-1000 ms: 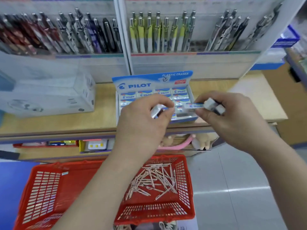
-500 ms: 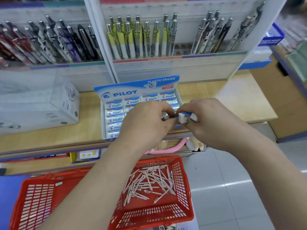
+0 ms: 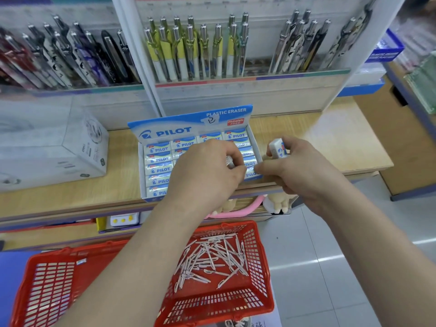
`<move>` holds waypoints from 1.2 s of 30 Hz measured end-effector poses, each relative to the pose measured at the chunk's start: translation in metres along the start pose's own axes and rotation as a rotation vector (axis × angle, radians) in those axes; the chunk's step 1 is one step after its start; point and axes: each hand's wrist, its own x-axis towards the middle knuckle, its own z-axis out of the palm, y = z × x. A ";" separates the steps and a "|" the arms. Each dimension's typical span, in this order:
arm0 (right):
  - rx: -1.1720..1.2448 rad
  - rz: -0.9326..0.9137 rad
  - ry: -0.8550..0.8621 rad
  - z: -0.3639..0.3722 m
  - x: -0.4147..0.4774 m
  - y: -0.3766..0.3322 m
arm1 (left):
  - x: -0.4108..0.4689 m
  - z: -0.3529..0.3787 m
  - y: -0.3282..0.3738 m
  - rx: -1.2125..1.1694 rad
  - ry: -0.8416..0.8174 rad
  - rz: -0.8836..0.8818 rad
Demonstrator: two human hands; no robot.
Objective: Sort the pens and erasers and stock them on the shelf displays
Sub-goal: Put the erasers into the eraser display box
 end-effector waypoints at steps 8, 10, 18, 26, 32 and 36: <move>-0.127 0.016 0.003 0.003 -0.001 -0.010 | -0.026 -0.043 -0.042 0.003 0.282 -0.102; -0.145 -0.051 0.062 0.004 -0.006 -0.009 | -0.034 -0.052 -0.057 0.025 0.352 -0.143; 0.029 -0.252 -0.049 0.033 -0.035 -0.028 | -0.042 -0.043 -0.091 -0.155 0.284 -0.185; 0.192 -0.200 -0.175 0.072 -0.035 -0.047 | -0.045 -0.049 -0.097 -0.450 0.267 0.035; 0.268 -0.087 -0.274 0.088 -0.028 -0.054 | -0.044 -0.063 -0.092 -0.656 0.184 0.104; 0.286 -0.048 -0.309 0.096 -0.025 -0.057 | -0.043 -0.070 -0.094 -0.654 0.206 0.099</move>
